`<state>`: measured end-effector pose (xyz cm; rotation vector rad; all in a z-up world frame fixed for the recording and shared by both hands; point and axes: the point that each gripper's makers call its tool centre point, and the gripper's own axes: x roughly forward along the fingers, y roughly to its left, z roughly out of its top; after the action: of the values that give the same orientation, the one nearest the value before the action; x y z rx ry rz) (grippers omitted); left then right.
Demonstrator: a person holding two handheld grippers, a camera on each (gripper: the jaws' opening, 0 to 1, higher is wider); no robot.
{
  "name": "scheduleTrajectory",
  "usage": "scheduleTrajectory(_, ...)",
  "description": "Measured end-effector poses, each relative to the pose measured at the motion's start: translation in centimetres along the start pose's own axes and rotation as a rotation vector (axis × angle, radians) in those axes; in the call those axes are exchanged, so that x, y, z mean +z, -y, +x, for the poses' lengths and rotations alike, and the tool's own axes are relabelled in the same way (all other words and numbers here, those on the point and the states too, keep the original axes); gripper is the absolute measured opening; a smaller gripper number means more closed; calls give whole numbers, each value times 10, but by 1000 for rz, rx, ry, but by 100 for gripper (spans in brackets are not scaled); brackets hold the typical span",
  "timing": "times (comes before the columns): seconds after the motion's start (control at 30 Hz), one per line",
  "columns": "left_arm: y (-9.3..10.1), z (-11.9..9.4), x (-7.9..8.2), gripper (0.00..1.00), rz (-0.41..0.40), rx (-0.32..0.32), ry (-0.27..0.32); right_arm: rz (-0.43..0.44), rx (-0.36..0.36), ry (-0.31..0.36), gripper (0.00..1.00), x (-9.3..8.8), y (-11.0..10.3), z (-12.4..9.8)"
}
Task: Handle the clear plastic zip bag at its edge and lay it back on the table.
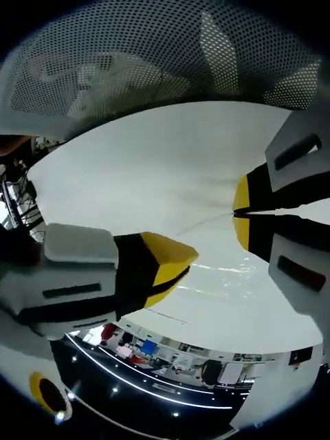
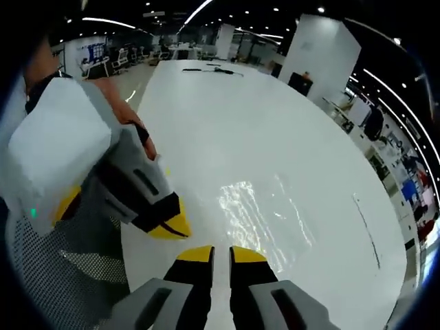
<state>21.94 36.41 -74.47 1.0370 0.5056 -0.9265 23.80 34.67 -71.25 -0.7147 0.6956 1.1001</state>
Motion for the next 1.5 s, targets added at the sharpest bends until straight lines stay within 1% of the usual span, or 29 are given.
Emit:
scheduleTrajectory(0.03, -1, 1, 0, 0, 0, 0, -1, 13, -8, 3, 5, -2, 1, -2)
scheduleTrajectory(0.17, -7, 7, 0, 0, 4, -3, 1, 128, -48, 37, 5, -7, 5, -12)
scheduleTrajectory(0.23, -9, 8, 0, 0, 14, -6, -1, 168, -58, 40, 6, -14, 8, -13)
scheduleTrajectory(0.33, -13, 12, -2, 0, 23, -8, -4, 188, -67, 32, 6, -22, 8, -15)
scheduleTrajectory(0.43, -18, 18, -7, 0, 23, -8, -12, 214, -79, 29, 6, -30, 9, -19)
scheduleTrajectory(0.57, -21, 21, -12, 0, 17, -12, -24, 301, -100, 40, 6, -39, 10, -20)
scheduleTrajectory(0.73, -25, 27, -14, 0, 15, -14, -35, 368, -101, 49, 7, -42, 5, -20)
scheduleTrajectory(0.8, -27, 30, -14, 0, 11, -16, -36, 399, -114, 53, 6, -44, 4, -22)
scheduleTrajectory(0.87, -29, 30, -13, 0, 9, -17, -37, 427, -109, 56, 6, -45, 2, -21)
scheduleTrajectory(0.97, -31, 33, -13, 0, 7, -21, -41, 440, -113, 46, 6, -52, -1, -20)
scheduleTrajectory(1.03, -31, 34, -13, 0, 4, -26, -41, 451, -117, 49, 6, -52, -2, -23)
scheduleTrajectory(1.23, -30, 34, -17, 0, -6, -40, -54, 480, -133, 51, 6, -56, 0, -24)
scheduleTrajectory(1.3, -29, 35, -18, 0, -46, -44, -54, 485, -140, 52, 6, -56, 0, -25)
scheduleTrajectory(1.43, -31, 37, -21, 0, -79, -39, -54, 491, -148, 52, 6, -56, 2, -29)
scheduleTrajectory(1.5, -29, 37, -21, 0, -90, -49, -48, 499, -154, 55, 6, -57, 4, -28)
